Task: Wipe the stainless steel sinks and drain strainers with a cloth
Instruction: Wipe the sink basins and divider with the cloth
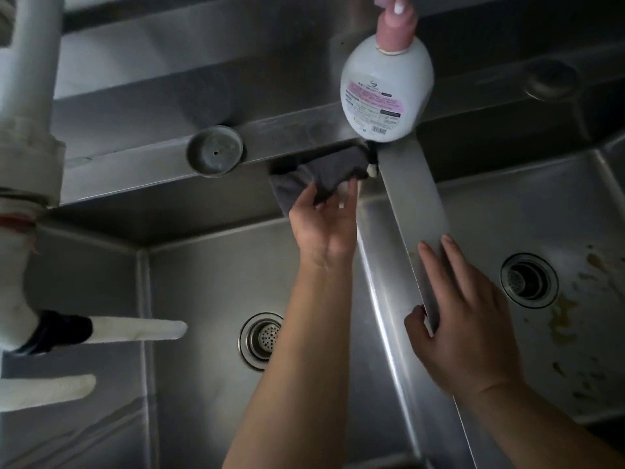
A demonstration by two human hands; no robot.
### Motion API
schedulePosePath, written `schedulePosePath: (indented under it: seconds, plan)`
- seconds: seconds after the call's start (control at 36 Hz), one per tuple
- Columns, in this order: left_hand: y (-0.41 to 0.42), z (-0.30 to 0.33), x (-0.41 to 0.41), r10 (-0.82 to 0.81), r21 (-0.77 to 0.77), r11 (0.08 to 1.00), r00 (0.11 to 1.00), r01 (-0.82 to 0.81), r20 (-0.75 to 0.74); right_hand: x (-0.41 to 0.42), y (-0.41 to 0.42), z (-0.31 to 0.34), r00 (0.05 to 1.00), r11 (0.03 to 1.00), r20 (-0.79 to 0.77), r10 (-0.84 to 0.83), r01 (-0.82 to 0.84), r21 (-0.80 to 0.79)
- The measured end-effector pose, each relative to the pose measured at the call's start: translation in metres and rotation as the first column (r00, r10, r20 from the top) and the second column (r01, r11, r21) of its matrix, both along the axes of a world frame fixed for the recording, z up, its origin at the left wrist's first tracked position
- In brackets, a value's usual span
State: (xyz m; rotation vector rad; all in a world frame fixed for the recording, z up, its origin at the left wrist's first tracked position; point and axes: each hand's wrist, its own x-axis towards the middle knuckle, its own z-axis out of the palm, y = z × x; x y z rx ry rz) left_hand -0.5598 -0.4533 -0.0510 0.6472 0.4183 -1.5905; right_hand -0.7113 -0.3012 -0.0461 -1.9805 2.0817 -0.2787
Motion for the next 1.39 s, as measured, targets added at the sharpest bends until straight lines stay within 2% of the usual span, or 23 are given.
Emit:
schedulePosePath:
  seconds: [0.08, 0.17, 0.22, 0.28, 0.33, 0.39, 0.47, 0.58, 0.64, 0.67, 0.69, 0.78, 0.83, 0.97, 1.06, 1.11, 1.17, 1.25, 1.33, 1.39]
  plan:
    - [0.026, 0.012, -0.001, -0.117, -0.103, 0.987, 0.991, 0.123, 0.062, 0.001, 0.000, 0.003, 1.000, 1.000, 0.018, -0.011, 0.010, 0.023]
    - [0.052, 0.019, 0.006, -0.202, -0.054, 0.973, 0.941, 0.225, 0.271, 0.000, 0.001, 0.004, 1.000, 0.999, 0.028, -0.004, 0.003, 0.042]
    - [0.070, 0.025, 0.012, -0.226, 0.021, 0.970, 0.870, 0.242, 0.437, -0.001, 0.001, 0.005, 1.000, 0.999, 0.025, 0.015, -0.017, 0.050]
    - [0.089, 0.033, 0.017, -0.234, 0.088, 0.969, 0.754, 0.229, 0.614, -0.002, 0.002, 0.005, 0.999, 0.997, 0.015, 0.032, -0.033, 0.069]
    - [0.105, 0.044, 0.020, -0.232, 0.105, 0.964, 0.586, 0.243, 0.776, -0.003, 0.002, 0.005, 0.999, 0.996, 0.023, 0.040, -0.041, 0.079]
    - [0.115, 0.057, 0.019, -0.218, 0.118, 0.955, 0.373, 0.273, 0.902, -0.004, 0.004, 0.007, 0.997, 0.996, 0.051, 0.049, -0.053, 0.079]
    - [0.116, 0.073, 0.008, -0.194, 0.176, 0.933, 0.028, 0.313, 0.981, -0.007, 0.007, 0.015, 0.985, 0.997, 0.165, 0.041, -0.052, 0.061]
    - [0.093, 0.075, -0.025, -0.103, 0.299, 0.834, -0.401, 0.465, 0.910, -0.020, 0.024, 0.031, 0.862, 0.990, 0.489, -0.133, 0.137, 0.027]
    - [0.083, 0.064, -0.047, -0.069, 0.455, 0.711, -0.591, 0.536, 0.804, -0.034, 0.046, 0.037, 0.835, 0.979, 0.516, -0.193, 0.196, 0.049]
    - [0.083, 0.057, -0.058, -0.074, 0.527, 0.650, -0.645, 0.547, 0.761, -0.042, 0.060, 0.039, 0.839, 0.980, 0.508, -0.193, 0.192, 0.054]
    - [0.085, 0.052, -0.067, -0.081, 0.563, 0.615, -0.667, 0.551, 0.741, -0.050, 0.074, 0.040, 0.846, 0.982, 0.499, -0.184, 0.179, 0.060]
    - [0.102, 0.046, -0.084, -0.079, 0.559, 0.631, -0.672, 0.538, 0.736, -0.076, 0.105, 0.043, 0.857, 0.987, 0.489, -0.164, 0.141, 0.084]
    - [0.119, 0.048, -0.089, -0.053, 0.586, 0.612, -0.711, 0.532, 0.701, -0.089, 0.115, 0.047, 0.846, 0.983, 0.500, -0.183, 0.143, 0.119]
    - [0.188, 0.058, -0.095, -0.038, 0.706, 0.493, -0.799, 0.507, 0.600, -0.105, 0.117, 0.067, 0.793, 0.968, 0.557, -0.248, 0.176, 0.180]
    - [0.242, 0.061, -0.095, 0.028, 0.744, 0.415, -0.824, 0.525, 0.566, -0.112, 0.116, 0.071, 0.825, 0.956, 0.524, -0.211, 0.063, 0.286]
    - [0.274, 0.063, -0.092, 0.076, 0.759, 0.358, -0.827, 0.544, 0.557, -0.115, 0.117, 0.073, 0.900, 0.893, 0.422, -0.110, -0.097, 0.440]
    - [0.298, 0.066, -0.089, 0.120, 0.785, 0.284, -0.832, 0.551, 0.541, -0.115, 0.122, 0.075, 0.953, 0.782, 0.298, 0.049, -0.222, 0.582]
    - [0.323, 0.075, -0.084, 0.168, 0.824, 0.125, -0.831, 0.552, 0.531, -0.113, 0.139, 0.079, 0.936, 0.660, 0.250, 0.248, -0.352, 0.663]
    - [0.331, 0.090, -0.069, 0.020, 0.817, 0.035, -0.818, 0.575, 0.575, -0.110, 0.155, 0.087, 0.912, 0.608, 0.284, 0.296, -0.409, 0.680]
    - [0.335, 0.100, -0.053, -0.185, 0.742, 0.009, -0.728, 0.670, 0.660, -0.107, 0.163, 0.094, 0.906, 0.657, 0.332, 0.261, -0.419, 0.627]
